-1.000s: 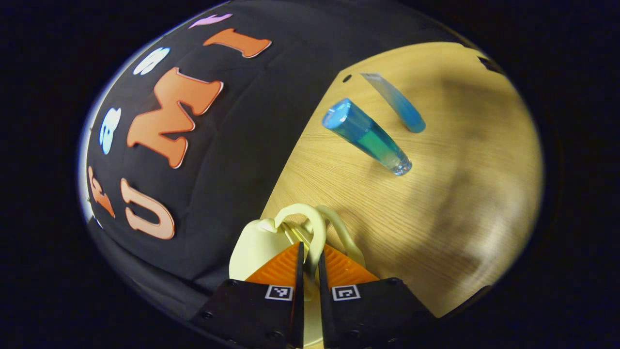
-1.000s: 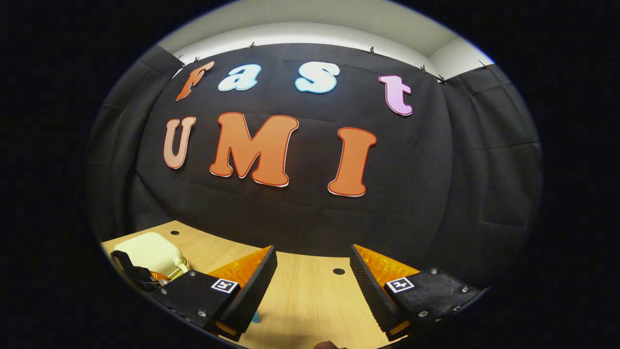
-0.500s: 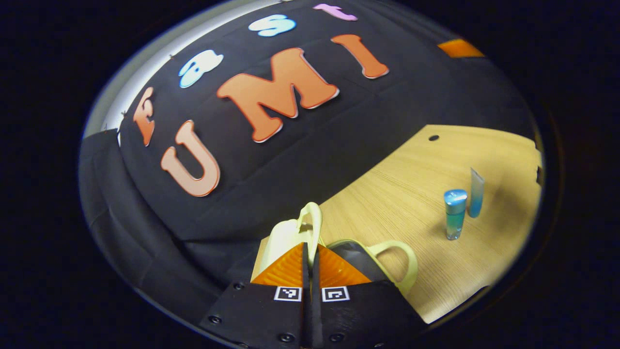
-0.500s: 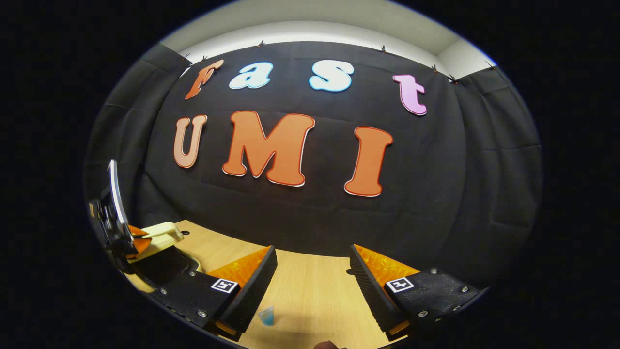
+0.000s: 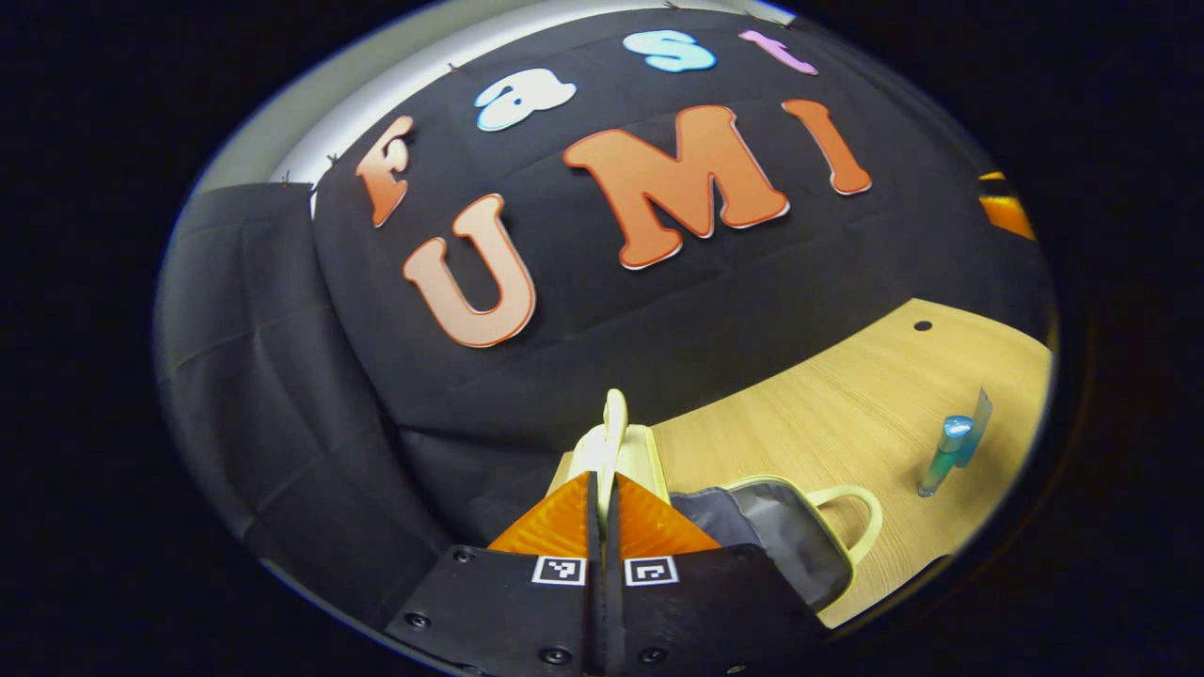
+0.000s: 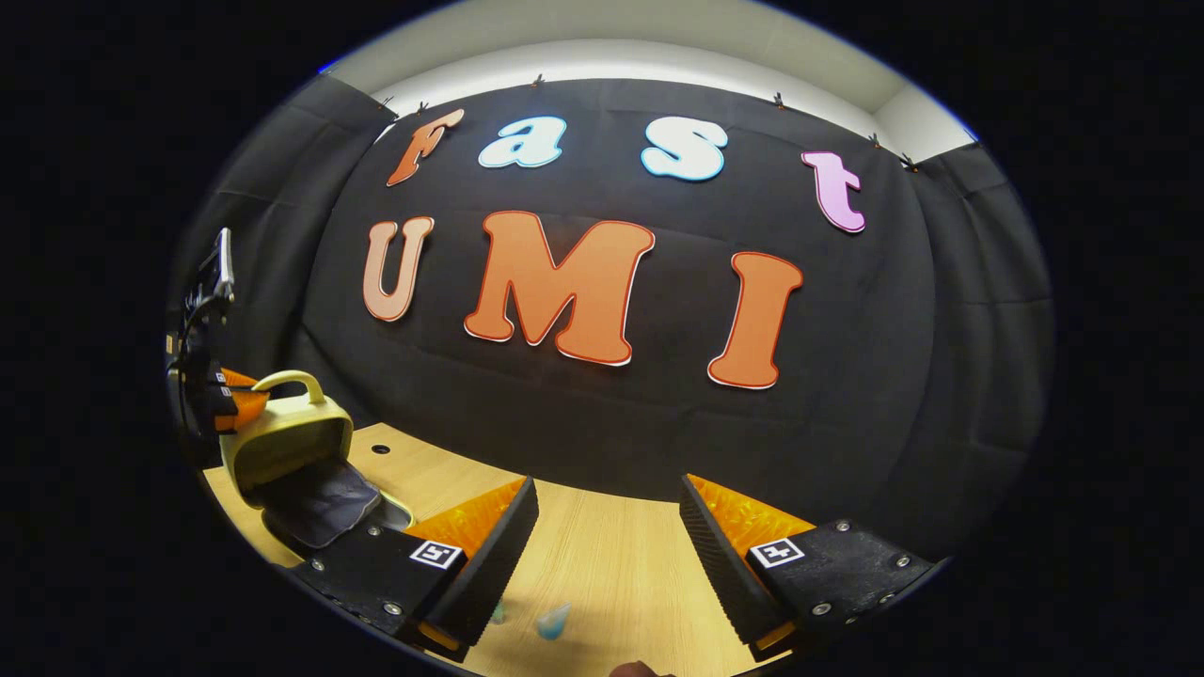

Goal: First open the suitcase, pack the skin care products into it, and then close the suitcase.

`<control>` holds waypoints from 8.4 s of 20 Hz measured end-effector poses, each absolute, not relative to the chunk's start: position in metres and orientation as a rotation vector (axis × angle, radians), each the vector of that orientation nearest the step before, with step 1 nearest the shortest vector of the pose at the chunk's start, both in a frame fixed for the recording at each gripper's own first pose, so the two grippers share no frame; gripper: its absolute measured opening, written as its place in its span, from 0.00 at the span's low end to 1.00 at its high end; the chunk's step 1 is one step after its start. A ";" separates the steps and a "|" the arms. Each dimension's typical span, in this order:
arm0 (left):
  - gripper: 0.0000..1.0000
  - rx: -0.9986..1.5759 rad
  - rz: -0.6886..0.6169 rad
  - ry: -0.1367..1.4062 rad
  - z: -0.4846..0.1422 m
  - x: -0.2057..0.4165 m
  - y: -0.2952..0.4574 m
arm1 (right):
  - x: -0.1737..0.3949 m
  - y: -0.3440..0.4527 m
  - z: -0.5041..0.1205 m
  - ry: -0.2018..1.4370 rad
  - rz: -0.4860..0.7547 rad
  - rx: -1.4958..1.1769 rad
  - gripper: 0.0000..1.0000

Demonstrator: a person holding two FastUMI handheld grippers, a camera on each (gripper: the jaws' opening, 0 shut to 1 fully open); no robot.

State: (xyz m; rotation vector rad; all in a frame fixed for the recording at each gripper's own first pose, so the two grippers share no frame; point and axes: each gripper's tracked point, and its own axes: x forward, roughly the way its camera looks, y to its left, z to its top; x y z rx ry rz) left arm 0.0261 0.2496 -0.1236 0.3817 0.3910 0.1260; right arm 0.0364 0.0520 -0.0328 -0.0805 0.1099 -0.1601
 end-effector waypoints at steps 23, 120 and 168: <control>0.01 0.378 0.309 0.686 -0.270 -0.007 0.511 | 0.042 0.142 -0.048 0.189 -0.200 -0.086 0.95; 0.43 0.107 -0.143 0.507 -0.255 0.003 0.044 | 0.079 0.113 -0.363 0.696 0.212 0.043 0.57; 0.42 -0.105 -0.279 1.043 -0.355 -0.001 0.184 | 0.047 0.217 -0.196 0.490 0.128 0.055 0.42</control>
